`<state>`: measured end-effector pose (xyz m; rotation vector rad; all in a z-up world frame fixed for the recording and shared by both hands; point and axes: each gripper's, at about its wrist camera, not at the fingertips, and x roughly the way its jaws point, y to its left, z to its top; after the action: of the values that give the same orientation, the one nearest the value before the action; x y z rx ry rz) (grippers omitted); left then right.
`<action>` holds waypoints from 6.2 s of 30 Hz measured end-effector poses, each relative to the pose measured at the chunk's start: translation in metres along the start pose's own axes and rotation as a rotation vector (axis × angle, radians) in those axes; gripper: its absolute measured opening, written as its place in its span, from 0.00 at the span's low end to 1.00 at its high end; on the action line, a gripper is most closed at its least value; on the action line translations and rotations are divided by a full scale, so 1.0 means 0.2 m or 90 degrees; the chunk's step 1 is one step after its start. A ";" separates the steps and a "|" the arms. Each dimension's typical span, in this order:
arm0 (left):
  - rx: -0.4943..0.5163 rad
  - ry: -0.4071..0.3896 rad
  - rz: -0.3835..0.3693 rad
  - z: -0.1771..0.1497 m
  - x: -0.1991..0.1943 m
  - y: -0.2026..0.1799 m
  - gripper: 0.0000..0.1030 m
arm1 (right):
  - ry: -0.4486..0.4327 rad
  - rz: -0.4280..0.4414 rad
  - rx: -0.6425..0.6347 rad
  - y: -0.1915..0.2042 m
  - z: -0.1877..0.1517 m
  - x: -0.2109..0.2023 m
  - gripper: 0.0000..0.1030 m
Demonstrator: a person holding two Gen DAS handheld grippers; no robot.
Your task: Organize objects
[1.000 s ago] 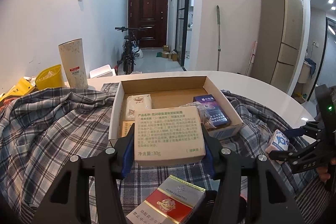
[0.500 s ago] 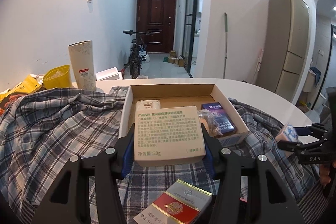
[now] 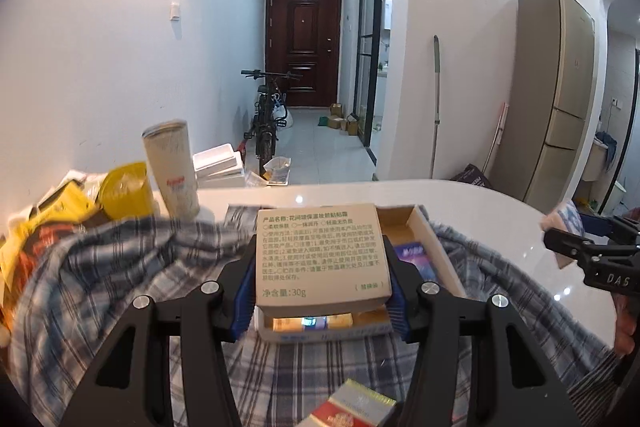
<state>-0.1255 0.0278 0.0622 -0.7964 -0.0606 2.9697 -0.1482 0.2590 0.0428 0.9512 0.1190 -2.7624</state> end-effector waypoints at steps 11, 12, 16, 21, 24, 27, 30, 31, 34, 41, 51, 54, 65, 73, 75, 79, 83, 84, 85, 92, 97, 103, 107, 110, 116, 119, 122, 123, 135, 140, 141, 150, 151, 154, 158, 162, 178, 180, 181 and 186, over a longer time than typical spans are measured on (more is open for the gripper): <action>-0.052 -0.044 0.023 0.45 0.10 0.13 0.54 | -0.058 0.040 0.035 0.28 0.46 0.06 0.70; -0.044 -0.044 0.035 0.45 0.13 0.14 0.54 | -0.056 0.044 0.040 0.29 0.48 0.09 0.70; -0.052 -0.029 0.050 0.37 0.27 0.22 0.54 | -0.035 0.042 0.052 0.36 0.53 0.26 0.70; -0.109 0.051 0.021 0.27 0.53 0.33 0.54 | 0.019 0.080 0.077 0.44 0.49 0.52 0.70; -0.109 0.093 -0.016 0.21 0.65 0.33 0.54 | 0.060 0.110 0.081 0.45 0.40 0.67 0.70; -0.097 0.110 0.001 0.18 0.72 0.30 0.54 | 0.105 0.115 0.084 0.42 0.33 0.80 0.70; -0.087 0.128 0.003 0.13 0.77 0.26 0.54 | 0.143 0.127 0.106 0.37 0.26 0.91 0.70; -0.086 0.131 -0.003 0.12 0.78 0.25 0.54 | 0.151 0.127 0.113 0.35 0.24 0.94 0.70; -0.086 0.145 -0.058 0.08 0.82 0.19 0.54 | 0.157 0.089 0.110 0.32 0.22 0.99 0.70; -0.080 0.164 -0.123 -0.02 0.92 0.07 0.54 | 0.159 0.069 0.123 0.25 0.23 0.98 0.70; -0.060 0.235 -0.109 -0.15 1.04 0.03 0.54 | 0.152 0.070 0.131 0.21 0.25 0.95 0.70; -0.056 0.245 -0.113 -0.16 1.05 0.02 0.54 | 0.150 0.068 0.129 0.21 0.25 0.95 0.70; -0.016 0.239 -0.065 -0.16 1.04 0.01 0.54 | 0.157 0.092 0.162 0.17 0.24 0.96 0.70; -0.024 0.252 -0.062 -0.17 1.05 0.02 0.65 | 0.136 0.058 0.156 0.15 0.26 0.93 0.70; -0.033 0.242 -0.061 -0.15 1.04 0.03 0.76 | 0.136 0.067 0.164 0.15 0.26 0.93 0.70; -0.048 0.203 -0.039 -0.09 0.98 0.07 0.83 | 0.122 0.054 0.155 0.16 0.26 0.93 0.70; -0.049 0.216 -0.014 -0.08 1.00 0.10 0.83 | 0.119 0.062 0.160 0.16 0.26 0.94 0.70; -0.048 0.222 -0.005 -0.08 1.01 0.10 0.83 | 0.120 0.062 0.160 0.16 0.26 0.94 0.70; -0.050 0.222 0.001 -0.09 1.02 0.11 0.83 | 0.120 0.061 0.159 0.16 0.26 0.94 0.70; -0.044 0.206 0.028 -0.08 1.01 0.12 0.83 | 0.119 0.054 0.158 0.16 0.25 0.93 0.70; -0.036 0.237 -0.018 -0.11 1.04 0.10 0.83 | 0.111 0.072 0.167 0.17 0.26 0.92 0.70; -0.051 0.189 -0.042 -0.03 0.93 0.11 0.83 | 0.093 0.092 0.187 0.17 0.26 0.89 0.70; -0.032 0.142 0.031 0.04 0.86 0.15 0.83 | 0.096 0.102 0.182 0.20 0.25 0.90 0.70; -0.094 0.095 0.021 0.06 0.80 0.24 0.83 | 0.105 0.105 0.168 0.26 0.24 0.91 0.70; -0.106 0.098 0.063 0.07 0.82 0.29 0.84 | 0.127 0.112 0.137 0.36 0.20 0.95 0.70; -0.116 0.112 0.060 0.07 0.84 0.32 0.84 | 0.160 0.149 0.153 0.38 0.16 0.99 0.70; -0.143 0.095 0.045 0.08 0.79 0.35 0.84 | 0.187 0.189 0.176 0.39 0.13 1.03 0.70; -0.141 0.095 0.043 0.08 0.79 0.34 0.84 | 0.190 0.193 0.179 0.40 0.13 1.04 0.70; -0.105 0.118 0.039 0.07 0.82 0.28 0.84 | 0.195 0.176 0.174 0.41 0.11 1.07 0.71; -0.104 0.112 0.036 0.09 0.80 0.28 0.84 | 0.180 0.179 0.191 0.37 0.14 1.04 0.71; -0.104 0.110 0.036 0.09 0.79 0.28 0.84 | 0.173 0.178 0.189 0.36 0.15 1.03 0.71; -0.080 0.076 0.033 0.18 0.65 0.23 0.84 | 0.071 0.107 0.135 0.32 0.29 0.80 0.72; -0.071 0.066 0.036 0.19 0.62 0.22 0.84 | 0.057 0.105 0.133 0.32 0.31 0.76 0.72; -0.054 0.009 0.050 0.24 0.48 0.17 0.84 | 0.013 0.096 0.125 0.30 0.36 0.64 0.76; -0.105 -0.096 0.057 0.32 0.19 0.19 0.84 | -0.058 0.074 0.105 0.29 0.43 0.43 0.83; -0.123 -0.142 0.030 0.39 -0.02 0.24 0.84 | -0.124 0.045 0.074 0.30 0.49 0.21 0.83; -0.129 -0.337 0.035 0.39 -0.70 0.23 1.00 | -0.291 0.128 0.108 0.28 0.52 -0.32 1.00; -0.088 -0.309 0.034 0.38 -0.74 0.19 1.00 | -0.291 0.151 0.113 0.26 0.51 -0.37 1.00; -0.076 -0.302 0.028 0.36 -0.75 0.18 1.00 | -0.289 0.157 0.106 0.27 0.50 -0.40 1.00; -0.029 -0.295 0.012 0.25 -0.86 0.09 1.00 | -0.271 0.152 0.049 0.30 0.39 -0.49 1.00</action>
<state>-0.0037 -0.0046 0.1897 -0.0967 -0.1446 3.1108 -0.1051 0.2074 0.1641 0.3454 -0.1597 -2.6857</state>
